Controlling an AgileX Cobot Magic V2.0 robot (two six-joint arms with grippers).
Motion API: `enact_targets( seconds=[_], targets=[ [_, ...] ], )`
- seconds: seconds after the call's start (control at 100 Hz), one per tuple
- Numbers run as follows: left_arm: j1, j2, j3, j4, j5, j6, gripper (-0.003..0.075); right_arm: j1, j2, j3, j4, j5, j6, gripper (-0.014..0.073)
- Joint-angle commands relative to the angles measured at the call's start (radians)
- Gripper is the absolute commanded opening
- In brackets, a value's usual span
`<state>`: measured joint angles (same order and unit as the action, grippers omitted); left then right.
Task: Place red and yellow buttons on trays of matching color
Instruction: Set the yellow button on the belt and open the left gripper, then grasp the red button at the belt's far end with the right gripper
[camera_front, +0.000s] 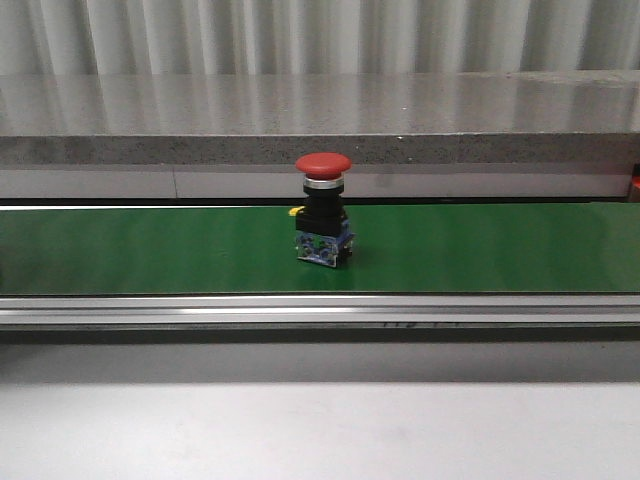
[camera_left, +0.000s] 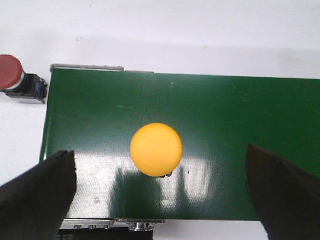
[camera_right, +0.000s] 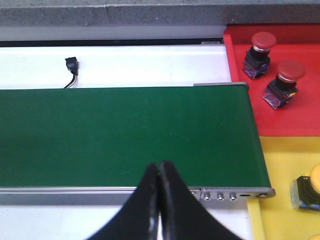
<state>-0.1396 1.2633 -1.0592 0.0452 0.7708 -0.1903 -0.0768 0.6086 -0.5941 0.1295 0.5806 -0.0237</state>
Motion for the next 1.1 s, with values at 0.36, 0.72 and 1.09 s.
enact_targets(
  seconds=[0.36, 0.72, 1.09],
  targets=[
    [-0.010, -0.346, 0.110, -0.009, -0.085, 0.044, 0.0650, 0.002, -0.001, -0.026, -0.002, -0.065, -0.010, -0.0067],
    [-0.010, -0.659, 0.377, -0.009, -0.189, 0.047, 0.0447, 0.002, -0.001, -0.026, -0.002, -0.065, -0.010, -0.0067],
    [-0.010, -0.744, 0.463, -0.009, -0.196, 0.047, -0.0019, 0.002, -0.001, -0.026, -0.002, -0.065, -0.010, -0.0067]
  ],
)
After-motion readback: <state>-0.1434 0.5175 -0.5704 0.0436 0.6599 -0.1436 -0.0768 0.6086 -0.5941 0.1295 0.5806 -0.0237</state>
